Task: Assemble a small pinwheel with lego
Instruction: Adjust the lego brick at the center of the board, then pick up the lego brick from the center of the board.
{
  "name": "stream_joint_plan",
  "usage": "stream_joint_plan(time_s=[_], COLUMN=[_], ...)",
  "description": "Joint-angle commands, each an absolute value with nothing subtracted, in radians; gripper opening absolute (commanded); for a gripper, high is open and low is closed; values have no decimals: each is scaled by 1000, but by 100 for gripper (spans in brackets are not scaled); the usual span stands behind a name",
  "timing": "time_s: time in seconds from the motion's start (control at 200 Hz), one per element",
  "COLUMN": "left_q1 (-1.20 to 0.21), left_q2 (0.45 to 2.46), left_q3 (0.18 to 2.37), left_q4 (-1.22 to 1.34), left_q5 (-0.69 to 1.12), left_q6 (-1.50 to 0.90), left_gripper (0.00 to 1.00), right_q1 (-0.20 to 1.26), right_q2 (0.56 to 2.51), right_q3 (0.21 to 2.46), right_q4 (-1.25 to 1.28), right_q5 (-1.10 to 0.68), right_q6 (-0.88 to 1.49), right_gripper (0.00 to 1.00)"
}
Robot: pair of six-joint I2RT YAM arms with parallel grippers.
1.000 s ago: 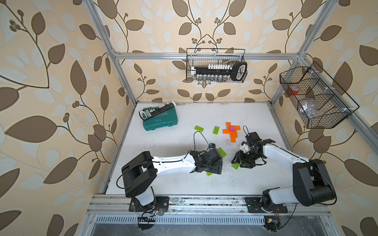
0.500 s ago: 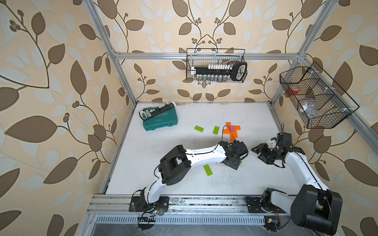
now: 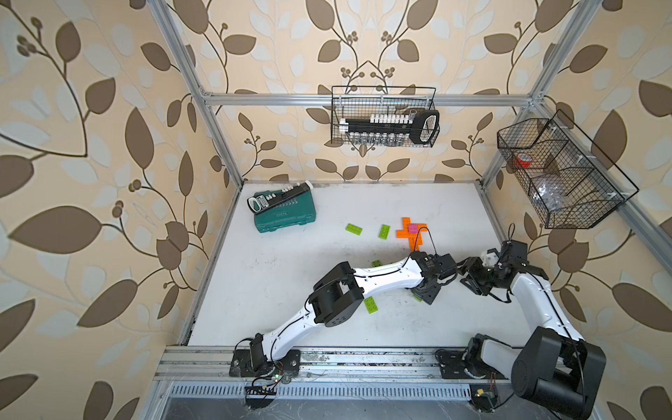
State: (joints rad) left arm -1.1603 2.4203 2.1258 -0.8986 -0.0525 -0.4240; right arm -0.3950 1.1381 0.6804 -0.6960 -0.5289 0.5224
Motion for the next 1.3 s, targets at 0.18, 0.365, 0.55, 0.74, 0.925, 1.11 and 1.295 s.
stream_joint_plan(time_s=[0.18, 0.365, 0.55, 0.74, 0.925, 1.11, 1.295], left_q1=[-1184, -1199, -1201, -1200, -1175, -1091, -970], left_q2=[2451, 2433, 2385, 2356, 2255, 2018, 1760], left_q3=[2154, 2101, 2007, 1988, 1937, 1733, 1488], left_q4=[-950, -934, -894, -878, -834, -665, -496], left_q5=[-16, -22, -18, -24, 3, 116, 235], left_q6=[-396, -411, -431, -442, -467, -520, -587], left_gripper=[53, 45, 34, 25, 20, 16, 13], right_q1=[-399, -399, -399, -399, -397, -305, -31], right_q2=[1126, 1118, 1108, 1093, 1053, 994, 947], right_q3=[668, 667, 665, 663, 656, 637, 629], right_q4=[-713, -716, -719, -726, -727, -658, -413], right_q5=[-536, -519, -508, -495, -487, -520, -556], right_q6=[498, 493, 489, 483, 482, 542, 716], right_gripper=[56, 56, 56, 56, 56, 57, 60])
